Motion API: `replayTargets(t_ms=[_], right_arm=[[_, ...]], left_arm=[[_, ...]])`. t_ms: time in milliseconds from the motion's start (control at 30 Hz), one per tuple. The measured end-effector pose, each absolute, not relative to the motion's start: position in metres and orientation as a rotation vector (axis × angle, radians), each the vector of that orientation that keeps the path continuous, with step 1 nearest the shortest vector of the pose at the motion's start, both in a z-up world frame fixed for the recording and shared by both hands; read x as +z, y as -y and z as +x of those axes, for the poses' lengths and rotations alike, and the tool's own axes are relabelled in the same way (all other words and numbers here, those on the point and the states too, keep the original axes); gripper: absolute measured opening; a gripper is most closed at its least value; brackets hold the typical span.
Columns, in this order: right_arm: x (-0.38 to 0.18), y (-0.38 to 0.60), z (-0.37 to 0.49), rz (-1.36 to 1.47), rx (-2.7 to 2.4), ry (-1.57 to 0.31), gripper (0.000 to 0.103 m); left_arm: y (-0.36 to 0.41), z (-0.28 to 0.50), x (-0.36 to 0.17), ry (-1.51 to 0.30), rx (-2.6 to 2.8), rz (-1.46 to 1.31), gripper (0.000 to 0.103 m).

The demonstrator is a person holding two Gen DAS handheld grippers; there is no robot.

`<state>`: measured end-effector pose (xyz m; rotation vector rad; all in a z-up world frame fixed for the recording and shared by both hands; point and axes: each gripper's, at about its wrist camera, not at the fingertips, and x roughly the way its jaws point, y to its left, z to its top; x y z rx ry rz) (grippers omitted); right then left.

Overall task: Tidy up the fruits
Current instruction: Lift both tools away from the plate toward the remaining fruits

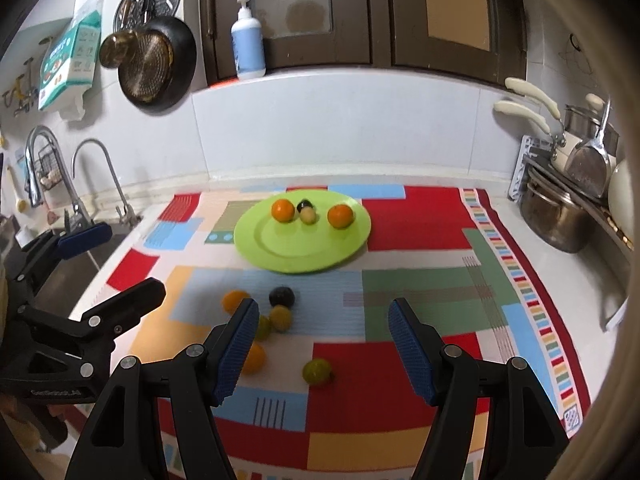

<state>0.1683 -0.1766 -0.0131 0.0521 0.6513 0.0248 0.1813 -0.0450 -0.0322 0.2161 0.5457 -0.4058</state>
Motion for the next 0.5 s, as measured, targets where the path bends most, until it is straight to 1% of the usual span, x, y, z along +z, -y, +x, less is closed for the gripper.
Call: replayTargets(t_ms=[433,500], right_arm=[[-0.061,0.177,0.176,0.022,0.073,-0.788,0.067],[-0.068,0.176,0.178,0.015,0.078,-0.809,0.062]], left_arm=[[0.061,0.188,-0.085,-0.669,-0.493,0.272,0.080],[0.062,0.190,-0.092,-0.684,-0.513,0.249,0.077]])
